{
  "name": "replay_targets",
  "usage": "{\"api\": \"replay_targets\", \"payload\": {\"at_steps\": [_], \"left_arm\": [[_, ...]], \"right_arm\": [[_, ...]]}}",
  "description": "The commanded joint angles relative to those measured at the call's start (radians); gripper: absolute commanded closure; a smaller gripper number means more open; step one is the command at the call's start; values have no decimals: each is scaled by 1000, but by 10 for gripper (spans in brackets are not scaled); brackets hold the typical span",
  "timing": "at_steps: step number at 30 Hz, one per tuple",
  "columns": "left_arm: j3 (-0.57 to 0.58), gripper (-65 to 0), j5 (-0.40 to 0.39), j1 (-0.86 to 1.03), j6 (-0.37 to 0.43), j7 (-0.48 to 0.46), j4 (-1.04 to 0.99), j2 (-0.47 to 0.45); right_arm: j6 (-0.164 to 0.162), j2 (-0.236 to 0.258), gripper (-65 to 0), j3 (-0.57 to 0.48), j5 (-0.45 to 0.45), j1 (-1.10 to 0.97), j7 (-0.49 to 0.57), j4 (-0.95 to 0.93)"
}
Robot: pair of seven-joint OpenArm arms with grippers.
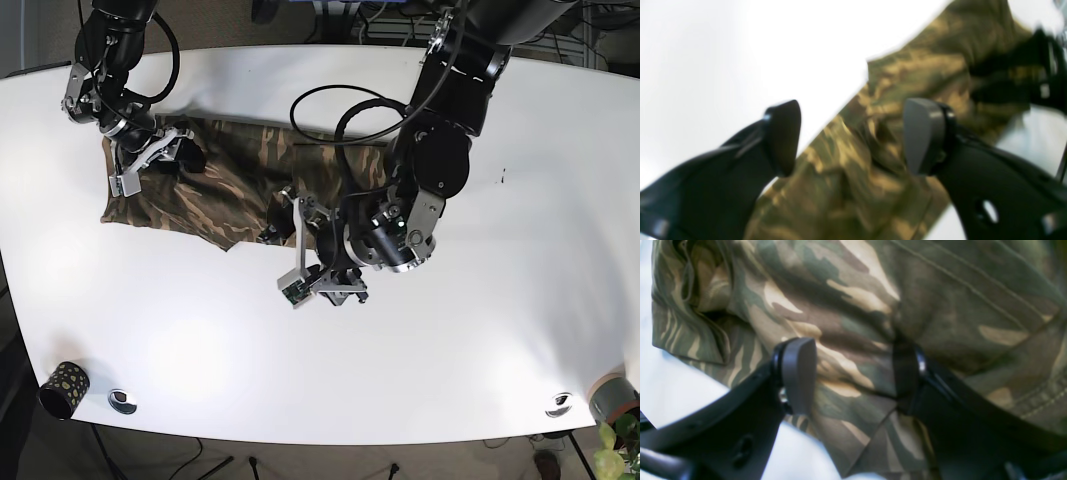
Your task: Fold the T-shirt properly
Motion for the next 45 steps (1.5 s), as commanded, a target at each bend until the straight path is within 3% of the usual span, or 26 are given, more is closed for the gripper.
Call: {"api": "replay_targets", "payload": {"at_steps": [1,4,8,12,18,25,36,45], "left_arm": [[-6,-335,-1,0,4,-15,40,-46],[-28,-260,-1,28,9,-40,36,-69],[-84,-193,-1,49,5,-66,-30,-64],[-66,-144,-8,45,2,-80,-128,-55],[20,-144,-8,45,2,-198,-242,-21],[137,-143,-8,45,2,-236,-254,-1],[89,-143,-8,53,2,-238,-39,0],[71,-144,-4,0,2,-241,-199,0]], "right_arm": [[-10,6,-357,-2,-25,-1,-38,2],[-10,6,-357,-2,-25,-1,-38,2],[-10,6,-357,-2,-25,-1,-38,2],[-10,6,-357,-2,-25,-1,-38,2],[-10,6,-357,-2,-25,-1,-38,2],[-10,6,-357,-2,-25,-3,-38,2],[-10,6,-357,-2,-25,-4,-38,2],[-10,6,-357,-2,-25,-3,-38,2]]}}
